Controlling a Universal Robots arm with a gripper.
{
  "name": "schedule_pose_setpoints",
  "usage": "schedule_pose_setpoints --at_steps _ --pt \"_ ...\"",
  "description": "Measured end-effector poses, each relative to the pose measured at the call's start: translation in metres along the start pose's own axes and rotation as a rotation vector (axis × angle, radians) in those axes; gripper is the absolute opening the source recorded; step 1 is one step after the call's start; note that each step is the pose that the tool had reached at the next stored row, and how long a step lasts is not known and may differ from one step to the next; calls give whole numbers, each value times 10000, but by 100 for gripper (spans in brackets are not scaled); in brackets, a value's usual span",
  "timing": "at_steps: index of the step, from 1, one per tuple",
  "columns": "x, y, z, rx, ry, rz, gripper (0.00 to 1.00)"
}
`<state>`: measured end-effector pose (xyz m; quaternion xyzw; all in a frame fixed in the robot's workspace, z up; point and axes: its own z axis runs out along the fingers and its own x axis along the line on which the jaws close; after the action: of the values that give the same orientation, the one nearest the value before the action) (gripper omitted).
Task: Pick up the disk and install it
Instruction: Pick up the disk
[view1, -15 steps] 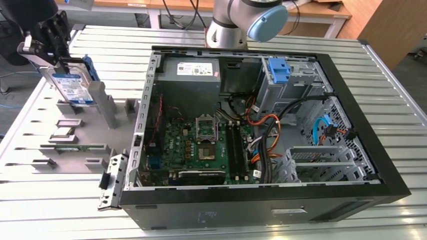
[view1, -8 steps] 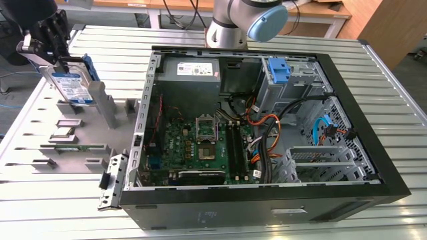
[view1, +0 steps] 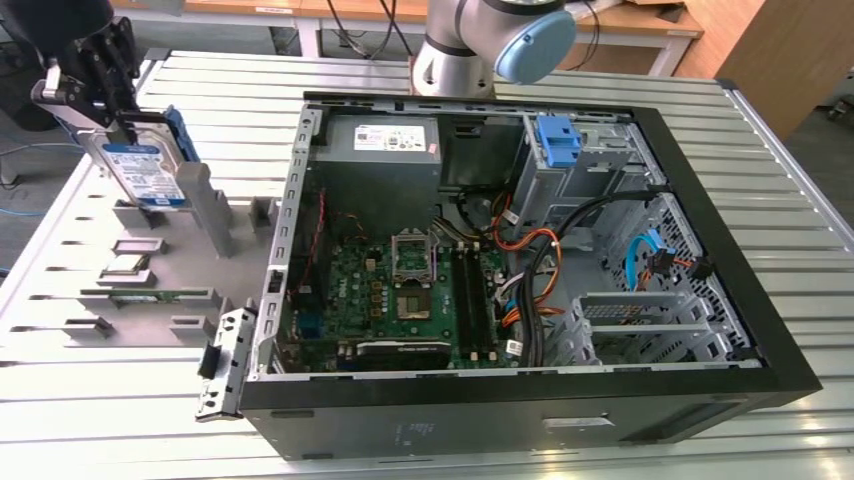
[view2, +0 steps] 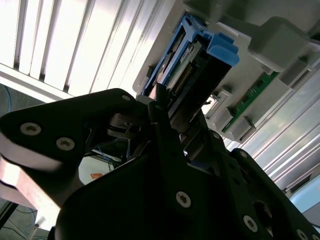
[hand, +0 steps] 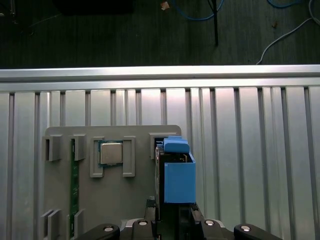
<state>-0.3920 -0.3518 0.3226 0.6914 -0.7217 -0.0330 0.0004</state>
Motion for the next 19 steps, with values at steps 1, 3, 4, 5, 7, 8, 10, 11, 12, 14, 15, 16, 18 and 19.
schedule_pose_setpoints --at_steps 1,3,4,5,7,8,10,11,12,14,15,16,18,19 --pt "0 0 -1 0 0 0 35" --pt "0 0 -4 -1 1 0 35" --pt "0 1 -8 -3 2 0 35" --pt "0 1 -11 -2 1 0 35" --pt "-1 1 -20 -1 1 0 35" --pt "-1 1 -24 0 1 0 35" --pt "-1 2 -34 -1 1 0 35" --pt "-2 2 -39 -1 1 0 35" --pt "-2 2 -41 1 -1 0 35" --pt "-2 2 -49 0 0 0 35" --pt "-2 3 -53 -1 1 0 35" --pt "-3 3 -56 0 0 0 35" --pt "-3 3 -63 1 0 0 35" --pt "-3 3 -64 1 -1 0 35"
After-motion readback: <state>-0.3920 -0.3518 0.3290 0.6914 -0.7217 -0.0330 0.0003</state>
